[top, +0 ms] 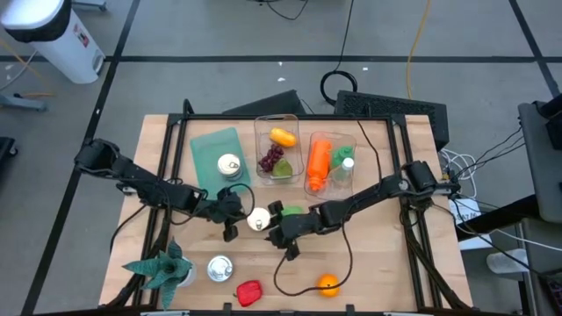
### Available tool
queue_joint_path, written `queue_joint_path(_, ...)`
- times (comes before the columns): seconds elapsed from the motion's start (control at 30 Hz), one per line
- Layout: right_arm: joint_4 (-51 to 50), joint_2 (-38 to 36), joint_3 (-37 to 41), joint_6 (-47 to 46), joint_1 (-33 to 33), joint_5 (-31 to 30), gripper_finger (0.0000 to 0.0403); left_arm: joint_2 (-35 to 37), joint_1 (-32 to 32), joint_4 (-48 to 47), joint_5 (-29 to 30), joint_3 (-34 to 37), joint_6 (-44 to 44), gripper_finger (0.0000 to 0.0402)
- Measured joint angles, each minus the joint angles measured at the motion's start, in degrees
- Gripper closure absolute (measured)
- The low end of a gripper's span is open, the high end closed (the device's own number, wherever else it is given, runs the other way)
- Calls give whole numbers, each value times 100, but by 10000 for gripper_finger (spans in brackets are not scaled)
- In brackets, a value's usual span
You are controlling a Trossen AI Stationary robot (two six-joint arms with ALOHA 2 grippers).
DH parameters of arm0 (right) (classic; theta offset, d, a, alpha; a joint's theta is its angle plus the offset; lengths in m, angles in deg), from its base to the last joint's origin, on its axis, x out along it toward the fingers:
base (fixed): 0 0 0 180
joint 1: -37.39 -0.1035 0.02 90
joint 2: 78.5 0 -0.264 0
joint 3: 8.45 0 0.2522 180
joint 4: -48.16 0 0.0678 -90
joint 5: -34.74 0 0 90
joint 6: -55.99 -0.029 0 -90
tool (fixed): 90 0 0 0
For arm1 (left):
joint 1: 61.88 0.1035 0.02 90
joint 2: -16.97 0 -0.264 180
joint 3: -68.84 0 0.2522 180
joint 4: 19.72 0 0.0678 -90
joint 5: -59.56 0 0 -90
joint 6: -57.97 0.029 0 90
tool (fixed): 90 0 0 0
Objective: Pick & Place Food Item
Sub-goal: Stack the blue tuna can on top of the blue tuna can in the green bin
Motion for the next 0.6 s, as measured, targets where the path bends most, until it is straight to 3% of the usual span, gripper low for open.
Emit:
queue_joint_path(0.3,-811,316,-380,268,204,6,279,0,0,74,97,0,85,397)
queue_joint_path(0.6,-784,491,-411,429,350,314,280,1,0,140,283,0,580,378)
